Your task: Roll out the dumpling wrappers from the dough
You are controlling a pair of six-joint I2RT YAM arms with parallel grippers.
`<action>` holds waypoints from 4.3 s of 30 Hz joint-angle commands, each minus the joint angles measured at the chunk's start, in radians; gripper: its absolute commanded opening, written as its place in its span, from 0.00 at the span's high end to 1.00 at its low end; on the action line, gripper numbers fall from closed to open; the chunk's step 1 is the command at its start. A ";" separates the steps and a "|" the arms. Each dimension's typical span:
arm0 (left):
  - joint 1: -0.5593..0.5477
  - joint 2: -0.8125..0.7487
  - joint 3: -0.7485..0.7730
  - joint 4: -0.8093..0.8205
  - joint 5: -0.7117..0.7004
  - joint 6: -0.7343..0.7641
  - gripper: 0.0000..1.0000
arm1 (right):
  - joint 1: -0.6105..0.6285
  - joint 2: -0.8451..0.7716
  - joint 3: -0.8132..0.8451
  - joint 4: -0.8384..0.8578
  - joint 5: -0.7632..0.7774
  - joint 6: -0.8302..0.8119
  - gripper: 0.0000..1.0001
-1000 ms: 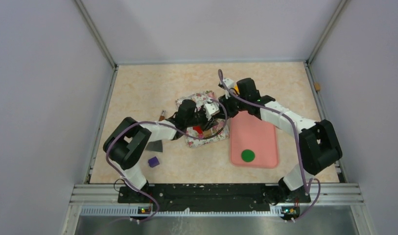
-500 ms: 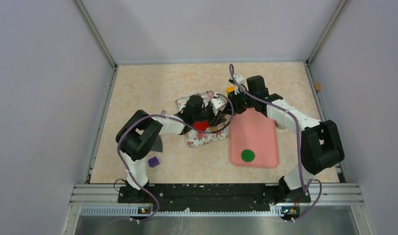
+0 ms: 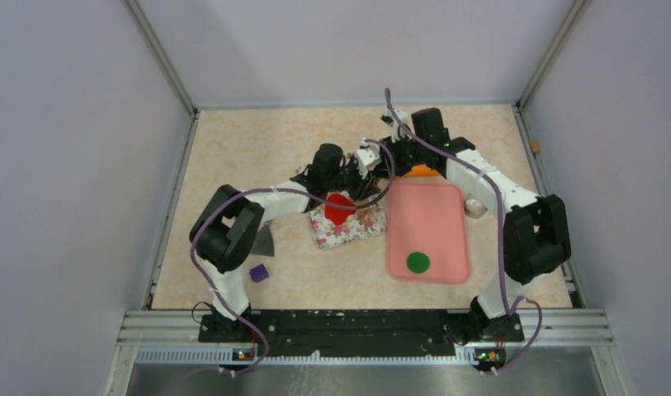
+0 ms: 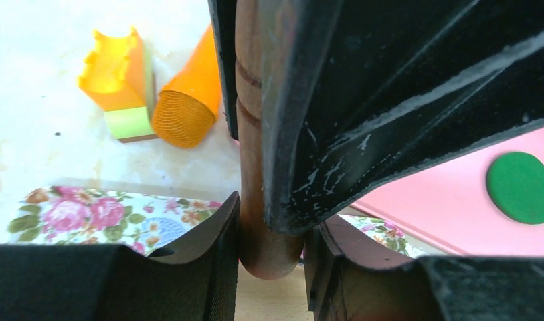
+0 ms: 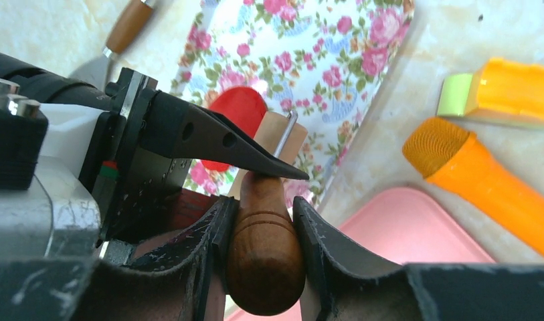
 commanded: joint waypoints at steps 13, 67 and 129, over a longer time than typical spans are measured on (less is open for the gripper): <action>0.119 -0.056 -0.024 -0.033 -0.245 0.030 1.00 | 0.055 0.108 0.043 0.109 -0.129 0.170 1.00; 0.172 -0.239 -0.001 -0.195 -0.210 -0.210 1.00 | 0.098 0.087 0.132 0.130 -0.200 0.219 1.00; 0.132 -0.315 -0.063 -0.232 -0.330 -0.079 1.00 | 0.123 0.129 0.038 0.318 -0.255 0.143 1.00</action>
